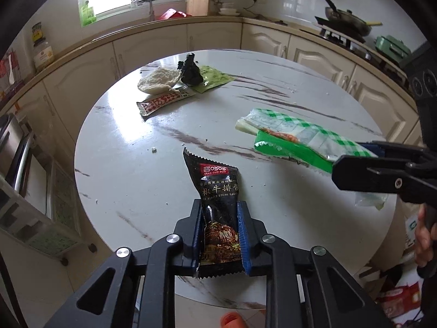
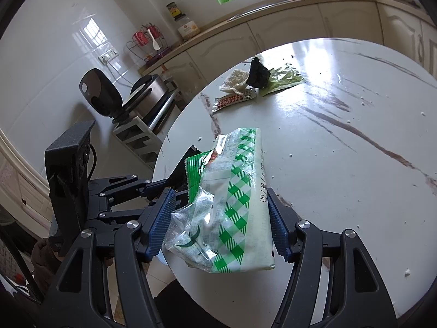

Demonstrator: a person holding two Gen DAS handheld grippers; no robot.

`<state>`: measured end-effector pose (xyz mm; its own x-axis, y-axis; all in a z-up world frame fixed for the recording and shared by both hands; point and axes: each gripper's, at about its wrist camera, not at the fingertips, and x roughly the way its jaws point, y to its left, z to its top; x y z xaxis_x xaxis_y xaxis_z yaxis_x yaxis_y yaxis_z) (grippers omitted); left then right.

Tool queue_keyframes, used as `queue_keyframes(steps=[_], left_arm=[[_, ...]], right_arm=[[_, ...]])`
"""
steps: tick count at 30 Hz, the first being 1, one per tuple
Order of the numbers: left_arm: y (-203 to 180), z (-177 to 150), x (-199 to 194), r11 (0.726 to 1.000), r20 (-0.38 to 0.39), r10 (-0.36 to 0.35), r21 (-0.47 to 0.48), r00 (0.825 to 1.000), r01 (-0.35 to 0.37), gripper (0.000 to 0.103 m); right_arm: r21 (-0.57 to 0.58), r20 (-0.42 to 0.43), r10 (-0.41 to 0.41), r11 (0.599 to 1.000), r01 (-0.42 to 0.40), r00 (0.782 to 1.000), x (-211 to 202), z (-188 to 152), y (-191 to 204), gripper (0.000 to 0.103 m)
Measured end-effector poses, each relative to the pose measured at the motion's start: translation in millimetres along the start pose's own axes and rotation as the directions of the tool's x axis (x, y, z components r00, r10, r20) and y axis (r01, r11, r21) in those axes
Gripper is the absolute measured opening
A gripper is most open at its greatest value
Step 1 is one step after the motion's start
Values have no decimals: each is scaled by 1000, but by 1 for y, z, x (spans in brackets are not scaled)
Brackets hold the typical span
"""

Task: Collect trash
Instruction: 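Carry the black packet and tissue pack over the blue bin and open both tools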

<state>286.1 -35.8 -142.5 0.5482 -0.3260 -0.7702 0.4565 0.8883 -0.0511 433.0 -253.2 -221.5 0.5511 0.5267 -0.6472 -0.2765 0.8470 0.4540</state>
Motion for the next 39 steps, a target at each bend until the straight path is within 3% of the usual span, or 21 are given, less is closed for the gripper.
queue_keyframes(steps=[10, 16, 24, 27, 32, 35, 39], left_arm=[[12, -14, -18, 991, 84, -74, -105, 994, 83, 13], [45, -40, -52, 974, 156, -68, -205, 985, 100, 13], [125, -110, -107, 936, 201, 44, -350, 979, 30, 13], [162, -146, -124, 906, 187, 107, -423, 977, -18, 13], [232, -226, -135, 815, 100, 186, -571, 977, -97, 13], [267, -270, -127, 752, 36, 192, -648, 981, -124, 13], [305, -306, -109, 688, -39, 184, -709, 982, -157, 13]], right_arm=[[-24, 12, 5, 1000, -4, 1000, 0, 2, 12, 62], [-85, -2, 6, 996, -6, 1000, 11, 5, 47, 62], [-209, -80, 79, 973, -95, 994, 74, 0, 143, 62], [-241, -131, 114, 960, -143, 985, 109, -6, 184, 62], [-276, -234, 153, 937, -216, 960, 174, -31, 238, 62], [-271, -312, 167, 928, -256, 935, 217, -50, 259, 62], [-263, -405, 156, 924, -278, 901, 272, -78, 277, 62]])
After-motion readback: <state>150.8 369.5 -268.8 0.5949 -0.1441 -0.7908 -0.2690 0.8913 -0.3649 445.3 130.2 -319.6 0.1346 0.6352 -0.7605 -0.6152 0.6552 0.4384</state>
